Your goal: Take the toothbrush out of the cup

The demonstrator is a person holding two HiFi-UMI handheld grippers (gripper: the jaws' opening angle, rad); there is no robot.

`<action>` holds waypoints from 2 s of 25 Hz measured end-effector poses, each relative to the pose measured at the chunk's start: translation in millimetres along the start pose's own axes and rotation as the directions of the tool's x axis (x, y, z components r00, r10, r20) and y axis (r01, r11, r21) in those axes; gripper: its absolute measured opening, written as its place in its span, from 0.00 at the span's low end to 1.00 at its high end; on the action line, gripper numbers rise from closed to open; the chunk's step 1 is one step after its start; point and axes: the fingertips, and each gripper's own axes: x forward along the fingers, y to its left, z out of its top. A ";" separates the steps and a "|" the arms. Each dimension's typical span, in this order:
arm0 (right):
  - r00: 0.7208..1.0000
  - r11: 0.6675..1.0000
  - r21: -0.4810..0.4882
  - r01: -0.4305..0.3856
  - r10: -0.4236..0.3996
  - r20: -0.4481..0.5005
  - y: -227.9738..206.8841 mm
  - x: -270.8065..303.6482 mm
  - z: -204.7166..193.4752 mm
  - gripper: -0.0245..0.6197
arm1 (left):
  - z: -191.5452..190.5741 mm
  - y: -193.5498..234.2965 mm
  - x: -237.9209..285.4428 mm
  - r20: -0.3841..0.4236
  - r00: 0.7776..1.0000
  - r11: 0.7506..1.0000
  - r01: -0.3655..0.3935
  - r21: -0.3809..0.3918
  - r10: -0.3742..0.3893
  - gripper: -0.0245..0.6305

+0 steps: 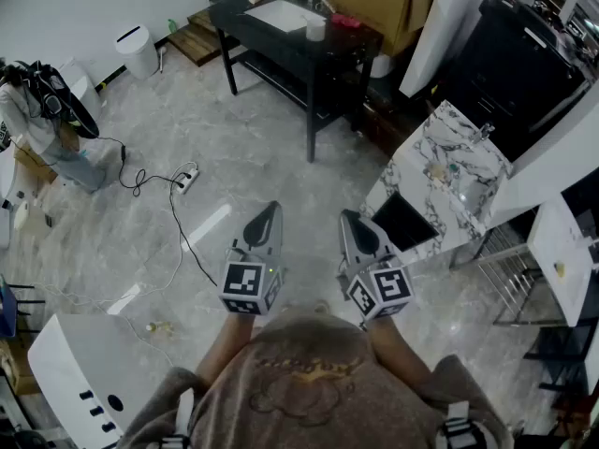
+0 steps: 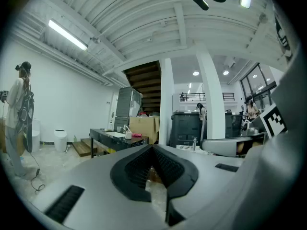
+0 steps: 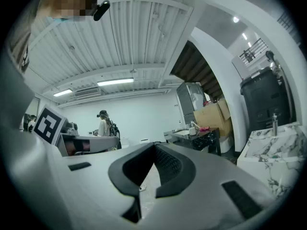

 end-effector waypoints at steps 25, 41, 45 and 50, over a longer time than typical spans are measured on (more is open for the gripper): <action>0.997 1.000 0.013 -0.019 0.018 0.070 17.9 55.9 -15.8 0.05 | -34.9 59.0 25.1 -0.030 0.997 0.997 0.077 0.019 -0.076 0.04; 0.994 0.999 0.029 -0.031 0.028 0.104 -71.0 168.0 3.8 0.05 | -16.1 90.3 156.3 -0.006 0.991 0.991 0.132 0.001 -0.132 0.04; 0.995 0.999 0.032 -0.036 0.033 0.098 -100.1 203.5 17.2 0.05 | -8.7 103.4 197.0 -0.007 0.993 0.993 0.121 0.003 -0.121 0.04; 0.994 0.999 0.019 -0.048 0.046 0.094 -134.4 243.8 35.7 0.05 | 4.8 117.5 248.6 -0.013 0.994 0.994 0.112 -0.006 -0.112 0.04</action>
